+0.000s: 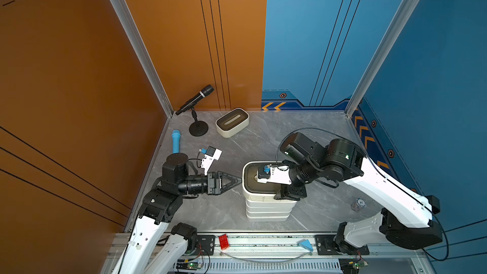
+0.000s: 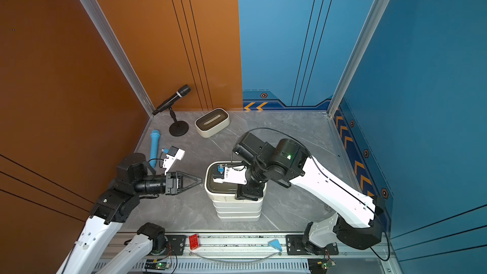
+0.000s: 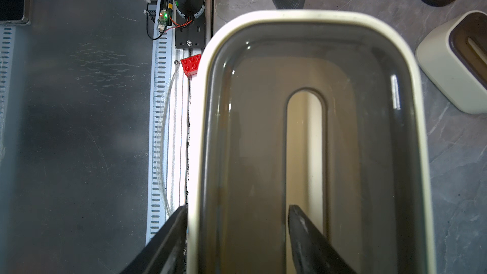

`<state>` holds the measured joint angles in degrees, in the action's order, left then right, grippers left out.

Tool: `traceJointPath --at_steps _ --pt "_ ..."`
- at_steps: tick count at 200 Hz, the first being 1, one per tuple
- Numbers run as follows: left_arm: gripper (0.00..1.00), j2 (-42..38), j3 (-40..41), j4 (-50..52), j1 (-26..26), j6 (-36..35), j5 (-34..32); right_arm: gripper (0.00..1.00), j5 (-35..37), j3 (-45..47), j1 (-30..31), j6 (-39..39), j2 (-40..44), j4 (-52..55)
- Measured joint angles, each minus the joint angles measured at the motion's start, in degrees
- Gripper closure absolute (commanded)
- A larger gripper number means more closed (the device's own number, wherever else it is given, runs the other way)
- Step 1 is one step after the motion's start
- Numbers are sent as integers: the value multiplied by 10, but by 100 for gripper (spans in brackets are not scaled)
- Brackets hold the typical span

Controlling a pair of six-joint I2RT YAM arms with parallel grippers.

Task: Stack the tissue boxes
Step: Place the tissue box at the tissue box.

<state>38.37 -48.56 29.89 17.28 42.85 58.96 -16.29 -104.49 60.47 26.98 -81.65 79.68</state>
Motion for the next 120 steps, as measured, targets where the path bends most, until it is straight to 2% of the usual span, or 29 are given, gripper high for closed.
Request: traceJointPath --at_steps 120 --pt "2 4 0 0 0 -2 0 31 11 -2 0 0 0 0"
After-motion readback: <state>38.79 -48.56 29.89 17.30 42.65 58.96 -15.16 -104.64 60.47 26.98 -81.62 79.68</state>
